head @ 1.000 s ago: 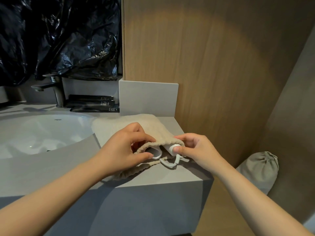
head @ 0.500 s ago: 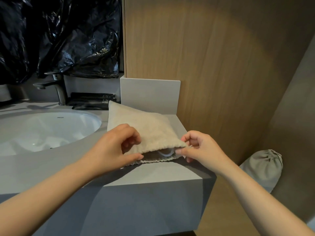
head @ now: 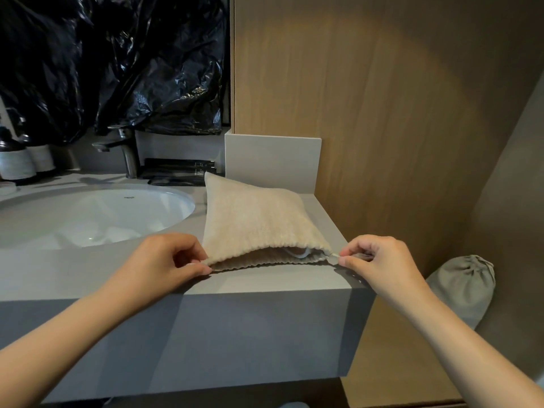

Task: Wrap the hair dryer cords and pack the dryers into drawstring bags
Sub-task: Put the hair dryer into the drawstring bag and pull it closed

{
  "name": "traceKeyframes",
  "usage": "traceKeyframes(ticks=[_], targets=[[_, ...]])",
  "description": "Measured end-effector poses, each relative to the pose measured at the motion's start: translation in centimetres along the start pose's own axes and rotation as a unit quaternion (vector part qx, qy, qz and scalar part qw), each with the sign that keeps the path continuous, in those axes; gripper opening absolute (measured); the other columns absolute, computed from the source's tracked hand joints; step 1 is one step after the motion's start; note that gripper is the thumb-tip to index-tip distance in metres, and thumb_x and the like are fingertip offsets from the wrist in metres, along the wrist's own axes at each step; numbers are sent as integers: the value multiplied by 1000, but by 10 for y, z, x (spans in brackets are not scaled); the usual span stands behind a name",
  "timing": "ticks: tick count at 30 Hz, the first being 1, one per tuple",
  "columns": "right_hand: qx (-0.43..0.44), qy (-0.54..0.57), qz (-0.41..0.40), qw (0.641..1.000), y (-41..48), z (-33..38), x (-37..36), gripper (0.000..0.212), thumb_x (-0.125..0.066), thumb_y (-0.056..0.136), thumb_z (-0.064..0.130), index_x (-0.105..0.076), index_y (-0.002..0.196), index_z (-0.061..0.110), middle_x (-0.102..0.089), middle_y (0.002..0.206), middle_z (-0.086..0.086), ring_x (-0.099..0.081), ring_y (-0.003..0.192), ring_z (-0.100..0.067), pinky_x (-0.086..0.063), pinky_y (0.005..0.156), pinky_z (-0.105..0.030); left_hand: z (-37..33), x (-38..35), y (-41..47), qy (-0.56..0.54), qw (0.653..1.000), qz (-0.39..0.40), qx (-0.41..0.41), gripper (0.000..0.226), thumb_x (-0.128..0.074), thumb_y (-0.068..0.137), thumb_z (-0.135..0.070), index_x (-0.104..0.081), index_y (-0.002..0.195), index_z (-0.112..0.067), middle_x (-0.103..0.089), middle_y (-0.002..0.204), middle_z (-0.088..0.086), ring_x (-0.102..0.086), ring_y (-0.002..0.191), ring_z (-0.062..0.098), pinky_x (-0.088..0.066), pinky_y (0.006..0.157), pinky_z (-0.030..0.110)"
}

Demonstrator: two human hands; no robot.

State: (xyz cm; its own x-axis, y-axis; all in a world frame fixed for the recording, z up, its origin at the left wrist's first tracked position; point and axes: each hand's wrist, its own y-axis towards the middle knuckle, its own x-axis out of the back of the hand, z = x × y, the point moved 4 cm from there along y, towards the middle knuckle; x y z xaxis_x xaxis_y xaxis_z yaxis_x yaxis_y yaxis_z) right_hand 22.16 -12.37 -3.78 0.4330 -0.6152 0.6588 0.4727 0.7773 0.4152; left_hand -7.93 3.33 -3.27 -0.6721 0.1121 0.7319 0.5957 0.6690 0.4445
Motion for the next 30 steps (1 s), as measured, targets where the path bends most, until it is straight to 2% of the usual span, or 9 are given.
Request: traceKeyframes(ticks=[3, 7, 9, 11, 14, 17, 19, 22, 30], targets=[[-14, -44, -48, 998, -3, -5, 6, 13, -76, 80, 22, -71, 69, 27, -66, 73, 15, -60, 74, -6, -55, 65, -27, -1, 9, -9, -33, 999, -14, 28, 17, -83, 71, -12, -70, 61, -16, -67, 53, -4, -57, 45, 6, -45, 47, 15], [-22, -101, -65, 992, -8, -12, 6, 11, -75, 82, 22, -70, 73, 25, -65, 77, 13, -55, 75, -4, -41, 62, -14, 4, 15, -19, 15, 1000, -11, 25, 16, -82, 74, -13, -73, 66, -23, -65, 57, -8, -61, 57, 8, -46, 52, 17], [-21, -119, -51, 991, -10, -13, 4, 8, -75, 82, 27, -70, 75, 28, -66, 81, 12, -58, 82, -8, -48, 65, -23, 4, 12, -23, 53, 999, -5, -1, 12, -80, 77, -13, -77, 75, -25, -57, 59, -6, -59, 67, 9, -43, 56, 18], [-12, -129, -4, 992, -11, -10, 2, 5, -74, 82, 33, -71, 85, 30, -68, 87, 11, -59, 87, -9, -53, 72, -30, 1, 7, -25, 81, 996, 7, -24, 10, -74, 82, -15, -78, 82, -24, -53, 65, -10, -55, 66, 8, -38, 59, 16], [32, -138, 56, 988, -12, -3, -3, 28, -71, 82, 41, -71, 108, 29, -70, 98, 11, -57, 96, -8, -50, 81, -28, -5, 1, -23, 102, 994, 30, -17, 13, -66, 90, -24, -73, 79, -22, -59, 73, -9, -56, 71, 4, -38, 63, 13], [65, -178, 78, 979, -10, 6, -9, 23, -61, 89, 42, -72, 98, 24, -67, 95, 10, -54, 97, -15, -47, 82, -34, -6, -3, -21, 95, 994, 49, 17, 24, -61, 92, -31, -69, 72, -20, -64, 71, -7, -58, 69, 5, -43, 65, 20], [69, -199, 83, 974, -9, 10, -14, 24, -58, 92, 38, -73, 86, 19, -64, 87, 7, -53, 90, -16, -45, 77, -32, -5, -2, -22, 79, 995, 48, 29, 27, -58, 93, -33, -69, 71, -24, -67, 67, -9, -61, 67, 5, -50, 67, 27], [63, -198, 57, 976, -7, 10, -15, 19, -60, 91, 33, -74, 83, 22, -62, 84, 11, -53, 89, -13, -45, 75, -28, -4, 2, -25, 80, 995, 38, 38, 27, -55, 95, -31, -67, 72, -25, -68, 67, -9, -62, 66, 5, -53, 69, 33], [9, -165, 29, 986, -6, 2, -3, 18, -65, 89, 35, -77, 85, 22, -66, 82, 9, -58, 77, -9, -53, 72, -33, 7, 5, -27, 79, 995, 14, 55, 24, -53, 96, -32, -66, 77, -26, -65, 62, -9, -59, 64, 4, -46, 61, 25]])
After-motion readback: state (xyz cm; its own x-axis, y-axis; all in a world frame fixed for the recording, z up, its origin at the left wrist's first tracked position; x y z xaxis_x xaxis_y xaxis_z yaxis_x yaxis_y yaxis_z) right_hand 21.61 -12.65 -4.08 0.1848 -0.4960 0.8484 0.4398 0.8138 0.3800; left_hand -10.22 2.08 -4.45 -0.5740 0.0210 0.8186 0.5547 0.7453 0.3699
